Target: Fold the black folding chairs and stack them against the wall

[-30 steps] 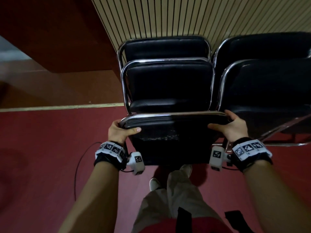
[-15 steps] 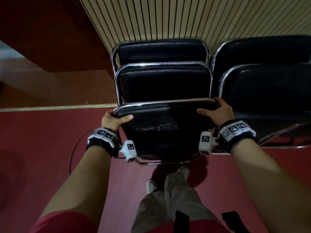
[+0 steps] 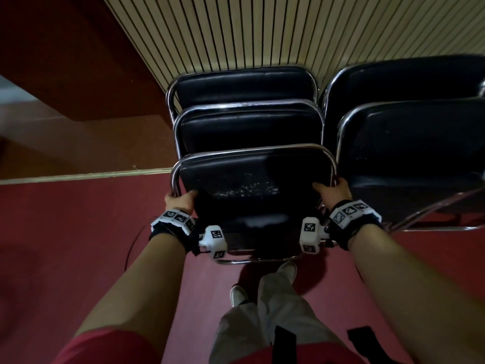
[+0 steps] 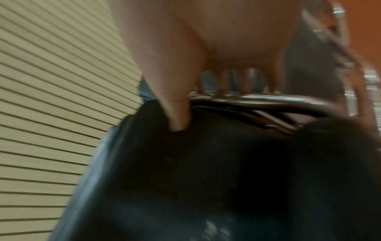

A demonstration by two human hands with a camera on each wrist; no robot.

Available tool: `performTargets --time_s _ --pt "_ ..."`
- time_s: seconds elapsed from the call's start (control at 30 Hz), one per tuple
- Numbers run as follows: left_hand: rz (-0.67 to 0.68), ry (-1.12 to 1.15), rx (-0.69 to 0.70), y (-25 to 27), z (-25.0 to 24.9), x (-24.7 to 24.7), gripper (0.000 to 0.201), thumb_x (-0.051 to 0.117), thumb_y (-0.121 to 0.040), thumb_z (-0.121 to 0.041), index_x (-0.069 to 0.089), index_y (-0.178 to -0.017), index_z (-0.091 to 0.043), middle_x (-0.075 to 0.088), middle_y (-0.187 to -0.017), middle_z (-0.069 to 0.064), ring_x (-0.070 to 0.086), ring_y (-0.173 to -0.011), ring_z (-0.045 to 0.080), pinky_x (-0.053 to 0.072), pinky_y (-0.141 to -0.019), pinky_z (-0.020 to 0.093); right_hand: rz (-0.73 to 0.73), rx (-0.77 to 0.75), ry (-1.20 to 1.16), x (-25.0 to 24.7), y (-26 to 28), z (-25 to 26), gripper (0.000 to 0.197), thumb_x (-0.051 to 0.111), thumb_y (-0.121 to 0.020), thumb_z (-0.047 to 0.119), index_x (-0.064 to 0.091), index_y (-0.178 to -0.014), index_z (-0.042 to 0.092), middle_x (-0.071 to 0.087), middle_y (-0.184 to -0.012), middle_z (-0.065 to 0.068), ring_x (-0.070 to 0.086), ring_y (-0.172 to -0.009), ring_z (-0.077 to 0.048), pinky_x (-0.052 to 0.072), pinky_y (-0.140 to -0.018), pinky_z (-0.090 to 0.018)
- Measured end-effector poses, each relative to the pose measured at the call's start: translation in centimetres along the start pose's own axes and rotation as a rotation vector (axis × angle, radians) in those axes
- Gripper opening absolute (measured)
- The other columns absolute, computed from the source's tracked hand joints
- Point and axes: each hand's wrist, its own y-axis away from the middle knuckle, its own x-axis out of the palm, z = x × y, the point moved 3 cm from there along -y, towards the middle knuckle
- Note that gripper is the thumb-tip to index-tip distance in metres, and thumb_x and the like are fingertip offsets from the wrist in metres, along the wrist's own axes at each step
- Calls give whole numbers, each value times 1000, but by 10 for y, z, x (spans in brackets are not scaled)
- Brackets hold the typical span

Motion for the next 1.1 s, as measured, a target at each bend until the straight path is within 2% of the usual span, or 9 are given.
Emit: performTargets --time_s 0.07,0.23,0.33,0.37,0.5,0.7,0.83,0.97,1.1 --pt "75 -117 -127 9 15 3 70 71 -85 -30 45 -143 0 57 -133 21 56 -124 40 47 -102 41 57 125 1 6 -5 -29 117 75 -35 53 43 -141 16 64 -120 -11 65 -99 -32 53 -93 -46" --pt "273 -234 -157 33 34 28 46 45 -103 -10 40 -145 6 46 -146 29 47 -133 42 44 -101 46 180 303 52 15 -11 -65 82 82 -61 33 53 -133 8 70 -102 -12 69 -88 -31 56 -88 -45" --pt "334 -120 -212 41 34 32 26 46 -102 -14 62 -109 5 68 -69 21 63 -65 34 50 -58 31 207 318 -67 17 -10 -62 65 76 -75 23 52 -132 3 71 -99 -15 71 -84 -34 59 -80 -44" --pt "326 -61 -224 33 38 34 22 50 -99 -16 63 -99 2 67 -58 16 62 -58 32 51 -56 30 204 325 -110 17 -6 -56 65 75 -77 21 49 -134 3 72 -97 -16 73 -80 -35 60 -73 -42" --pt "354 119 -232 26 25 43 23 55 -92 -17 67 -102 0 73 -74 17 70 -73 33 57 -74 38 200 333 -354 24 3 -38 53 70 -81 21 52 -128 6 71 -101 -22 72 -81 -41 59 -73 -56" --pt "412 91 -243 41 20 43 18 49 -94 -18 59 -83 -8 62 -61 10 59 -56 25 50 -48 27 228 287 -473 29 36 -34 44 69 -77 27 60 -117 11 68 -102 -16 66 -87 -33 55 -74 -44" --pt "501 14 -145 52 9 41 8 54 -90 -16 52 -83 -13 53 -83 10 53 -70 25 49 -61 36 157 190 -533 16 75 -30 9 62 -92 20 59 -96 11 53 -66 -7 49 -52 -20 36 -48 -27" --pt "592 -116 -41 51 -3 28 30 62 -63 -23 66 -88 -9 63 -88 19 60 -66 30 51 -56 35 71 111 -625 5 127 -23 8 62 -93 20 58 -98 15 54 -77 -6 55 -59 -20 39 -50 -26" --pt "621 -176 131 103 -40 11 24 63 -83 -21 68 -102 -7 64 -84 10 61 -86 28 51 -81 41 -47 40 -765 -22 187 -15 10 62 -94 14 53 -91 18 51 -73 -5 51 -56 -18 38 -51 -26"
